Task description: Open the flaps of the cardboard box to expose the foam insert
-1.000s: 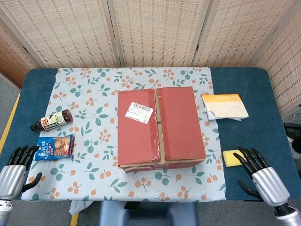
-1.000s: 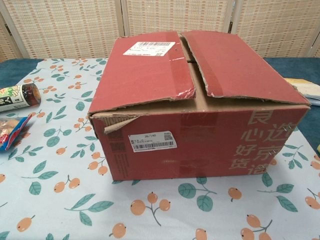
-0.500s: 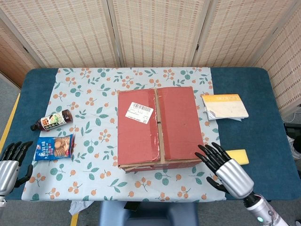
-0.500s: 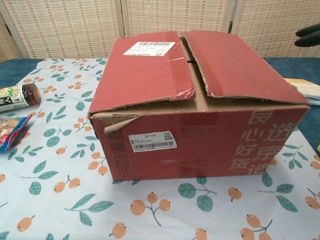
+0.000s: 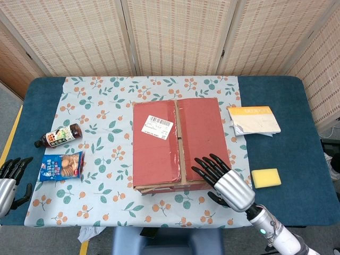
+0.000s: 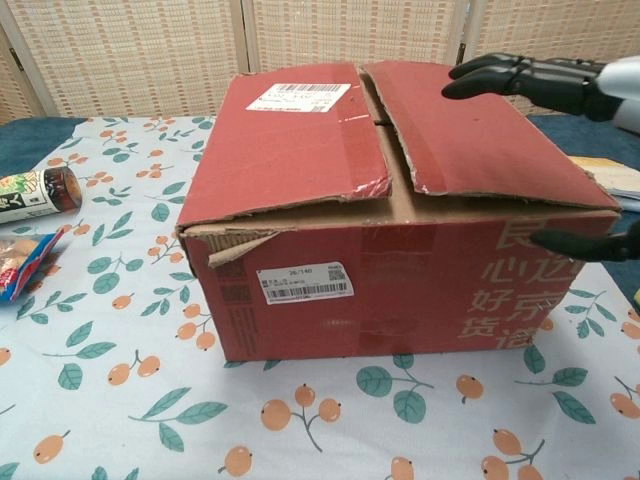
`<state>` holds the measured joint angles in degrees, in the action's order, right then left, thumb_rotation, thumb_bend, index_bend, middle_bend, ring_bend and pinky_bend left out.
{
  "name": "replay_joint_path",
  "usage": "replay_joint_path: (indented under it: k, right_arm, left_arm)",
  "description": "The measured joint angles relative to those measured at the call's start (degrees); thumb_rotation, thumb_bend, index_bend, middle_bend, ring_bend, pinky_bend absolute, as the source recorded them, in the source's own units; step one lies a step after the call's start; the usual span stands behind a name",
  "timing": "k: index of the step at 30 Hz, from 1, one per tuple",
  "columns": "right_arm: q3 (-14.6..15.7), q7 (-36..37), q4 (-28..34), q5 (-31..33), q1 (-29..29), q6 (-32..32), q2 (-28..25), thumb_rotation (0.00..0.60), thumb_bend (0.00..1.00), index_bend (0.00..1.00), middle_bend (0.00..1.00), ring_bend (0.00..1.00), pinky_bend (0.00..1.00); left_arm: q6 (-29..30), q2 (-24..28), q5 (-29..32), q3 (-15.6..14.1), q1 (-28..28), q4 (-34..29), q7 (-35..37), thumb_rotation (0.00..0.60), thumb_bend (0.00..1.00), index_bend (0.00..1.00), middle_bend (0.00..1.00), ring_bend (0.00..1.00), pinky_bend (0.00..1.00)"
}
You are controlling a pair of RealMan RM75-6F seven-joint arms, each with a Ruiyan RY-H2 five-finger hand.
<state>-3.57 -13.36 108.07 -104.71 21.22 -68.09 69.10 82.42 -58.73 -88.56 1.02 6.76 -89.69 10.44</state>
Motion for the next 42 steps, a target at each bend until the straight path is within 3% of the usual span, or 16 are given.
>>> replay_joint_path:
  k: [16, 24, 33, 42]
  right_arm:
    - [-4.31, -4.59, -4.53, 6.54, 5.98, 3.11, 8.09, 0.6, 0.38, 0.0, 0.0, 0.0, 0.0]
    - [-5.75, -2.2, -6.44, 7.3, 7.76, 1.86, 10.39, 0.6, 0.38, 0.0, 0.0, 0.0, 0.0]
    - [-6.02, 4.25, -4.89, 5.04, 6.5, -6.04, 7.26, 0.6, 0.38, 0.0, 0.0, 0.0, 0.0]
    - [-3.76, 4.08, -1.33, 0.8, -1.37, -19.11, -0.93, 0.6, 0.38, 0.0, 0.0, 0.0, 0.0]
  left_arm:
    - [0.42, 0.54, 0.67, 0.35, 0.01, 1.69, 3.16, 0.6, 0.66, 0.02, 0.16, 0.08, 0.0]
    - [0.69, 0.7, 0.44, 0.17, -0.15, 1.63, 3.83, 0.6, 0.66, 0.02, 0.16, 0.08, 0.0]
    - [0.99, 1.24, -0.39, -0.24, -0.25, 1.74, 6.35, 0.6, 0.66, 0.02, 0.16, 0.08, 0.0]
    - [0.88, 1.41, -0.42, -0.29, -0.12, 2.09, 7.47, 0.6, 0.66, 0.02, 0.16, 0.08, 0.0]
